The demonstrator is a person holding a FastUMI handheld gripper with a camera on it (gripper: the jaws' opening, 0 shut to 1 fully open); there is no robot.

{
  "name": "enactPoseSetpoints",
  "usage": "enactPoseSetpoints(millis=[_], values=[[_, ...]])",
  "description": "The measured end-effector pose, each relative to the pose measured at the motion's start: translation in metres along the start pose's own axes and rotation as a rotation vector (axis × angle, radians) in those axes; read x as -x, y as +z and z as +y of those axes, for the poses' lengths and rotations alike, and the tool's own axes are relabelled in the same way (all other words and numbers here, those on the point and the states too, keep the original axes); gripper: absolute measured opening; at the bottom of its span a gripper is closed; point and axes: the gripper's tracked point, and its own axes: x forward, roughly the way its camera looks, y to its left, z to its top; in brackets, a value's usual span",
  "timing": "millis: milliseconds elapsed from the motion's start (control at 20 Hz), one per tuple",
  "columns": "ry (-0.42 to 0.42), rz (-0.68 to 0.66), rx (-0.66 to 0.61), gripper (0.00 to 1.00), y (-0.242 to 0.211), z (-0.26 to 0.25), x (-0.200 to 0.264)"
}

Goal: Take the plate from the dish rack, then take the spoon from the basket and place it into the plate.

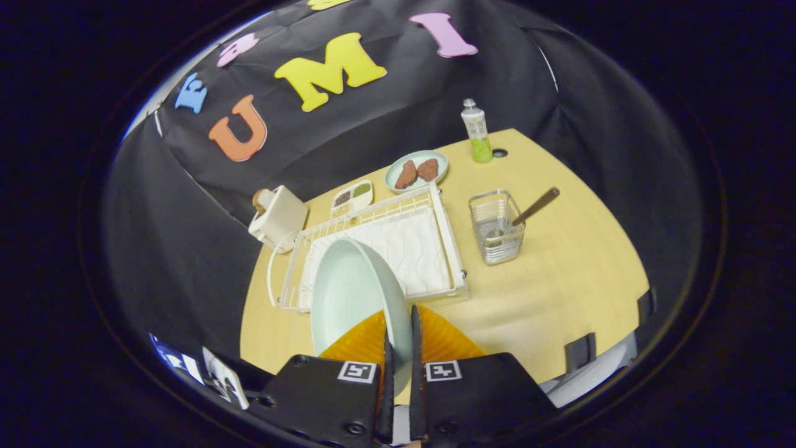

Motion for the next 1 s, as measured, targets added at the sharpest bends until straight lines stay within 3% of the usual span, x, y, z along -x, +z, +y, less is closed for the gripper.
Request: enactPoseSetpoints(millis=[150, 350, 550, 1000], values=[[0.013, 0.041, -0.005, 0.15, -0.036, -0.030, -0.026], [0.111, 0.051, -0.059, 0.15, -0.070, -0.033, -0.048], [0.006, 0.040, -0.091, 0.15, -0.086, -0.064, -0.079], [0.072, 0.072, -0.082, 0.16, -0.108, -0.069, -0.089]])
